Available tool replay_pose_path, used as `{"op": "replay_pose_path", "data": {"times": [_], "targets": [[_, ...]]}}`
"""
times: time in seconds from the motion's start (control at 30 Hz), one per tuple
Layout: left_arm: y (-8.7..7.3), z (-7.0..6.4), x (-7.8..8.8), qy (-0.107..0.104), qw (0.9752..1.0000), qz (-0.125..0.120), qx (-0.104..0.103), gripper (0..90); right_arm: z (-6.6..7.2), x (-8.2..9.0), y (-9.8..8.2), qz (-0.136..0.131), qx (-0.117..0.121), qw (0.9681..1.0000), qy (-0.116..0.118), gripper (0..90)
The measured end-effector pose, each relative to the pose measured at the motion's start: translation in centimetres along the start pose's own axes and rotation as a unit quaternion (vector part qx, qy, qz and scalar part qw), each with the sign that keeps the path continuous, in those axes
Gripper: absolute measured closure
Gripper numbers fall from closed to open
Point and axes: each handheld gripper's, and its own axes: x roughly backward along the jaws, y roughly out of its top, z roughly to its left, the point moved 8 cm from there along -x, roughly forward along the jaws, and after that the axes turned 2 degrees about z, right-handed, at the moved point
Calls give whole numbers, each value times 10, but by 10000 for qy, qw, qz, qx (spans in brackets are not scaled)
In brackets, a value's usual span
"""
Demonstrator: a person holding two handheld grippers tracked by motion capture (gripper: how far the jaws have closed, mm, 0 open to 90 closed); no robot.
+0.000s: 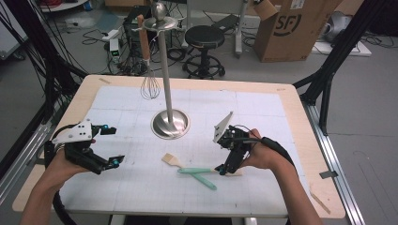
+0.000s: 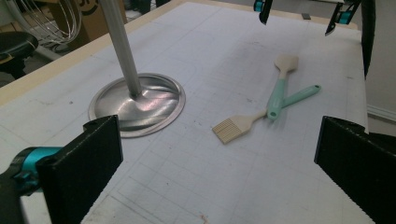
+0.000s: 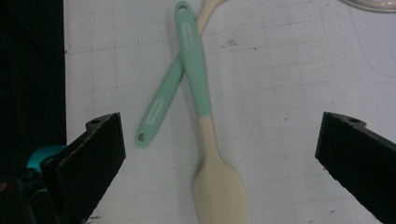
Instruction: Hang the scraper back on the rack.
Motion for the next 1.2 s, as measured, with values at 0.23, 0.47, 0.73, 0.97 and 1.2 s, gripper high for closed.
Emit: {"op": "replay_pose_path", "data": {"times": [0.23,0.47,0.73,0.97,1.2], "targets": [[0,0,0,-14,10000,22,-10,17,1,-11,1,145,-2,9999,37,1],[0,-1,0,-23,10000,23,17,17,4,-25,3,365,158,9992,36,1],[-1,0,0,-27,10000,55,43,16,1,-33,4,560,191,9982,17,53],[-1,0,0,-29,10000,34,71,17,1,-45,5,848,324,9959,-6,148],[-3,1,0,-8,9999,40,119,16,2,-54,6,1060,407,9935,22,212]]}}
